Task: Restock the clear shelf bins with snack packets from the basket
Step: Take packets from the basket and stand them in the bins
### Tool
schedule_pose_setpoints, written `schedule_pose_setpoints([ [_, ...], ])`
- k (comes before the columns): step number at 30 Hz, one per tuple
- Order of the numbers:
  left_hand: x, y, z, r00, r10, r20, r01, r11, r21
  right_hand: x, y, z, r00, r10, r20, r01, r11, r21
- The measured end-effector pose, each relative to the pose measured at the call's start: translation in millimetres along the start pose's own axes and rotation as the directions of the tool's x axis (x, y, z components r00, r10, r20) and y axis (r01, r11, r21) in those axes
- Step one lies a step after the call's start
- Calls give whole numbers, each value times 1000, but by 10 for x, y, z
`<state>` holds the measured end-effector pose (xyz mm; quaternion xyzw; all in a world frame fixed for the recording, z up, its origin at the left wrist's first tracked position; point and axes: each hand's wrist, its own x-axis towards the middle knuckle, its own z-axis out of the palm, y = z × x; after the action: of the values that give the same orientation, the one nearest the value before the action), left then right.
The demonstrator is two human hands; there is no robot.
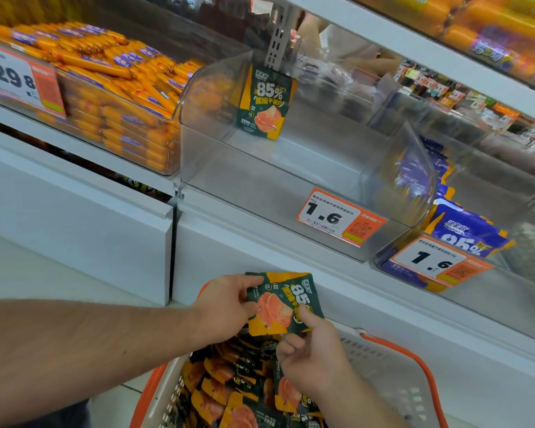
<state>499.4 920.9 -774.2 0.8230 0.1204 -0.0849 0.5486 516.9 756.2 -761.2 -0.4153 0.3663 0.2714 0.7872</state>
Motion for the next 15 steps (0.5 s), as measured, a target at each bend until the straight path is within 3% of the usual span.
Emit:
schedule_pose_setpoints([
  [8,-31,31,55,989,39,-143,-45,998,-39,-33,14,32,999,-44,10,44,999,22],
  [15,4,44,13,986,2,-164,-5,1000,-13,-52,56,81,998,-55,27,55,998,1],
])
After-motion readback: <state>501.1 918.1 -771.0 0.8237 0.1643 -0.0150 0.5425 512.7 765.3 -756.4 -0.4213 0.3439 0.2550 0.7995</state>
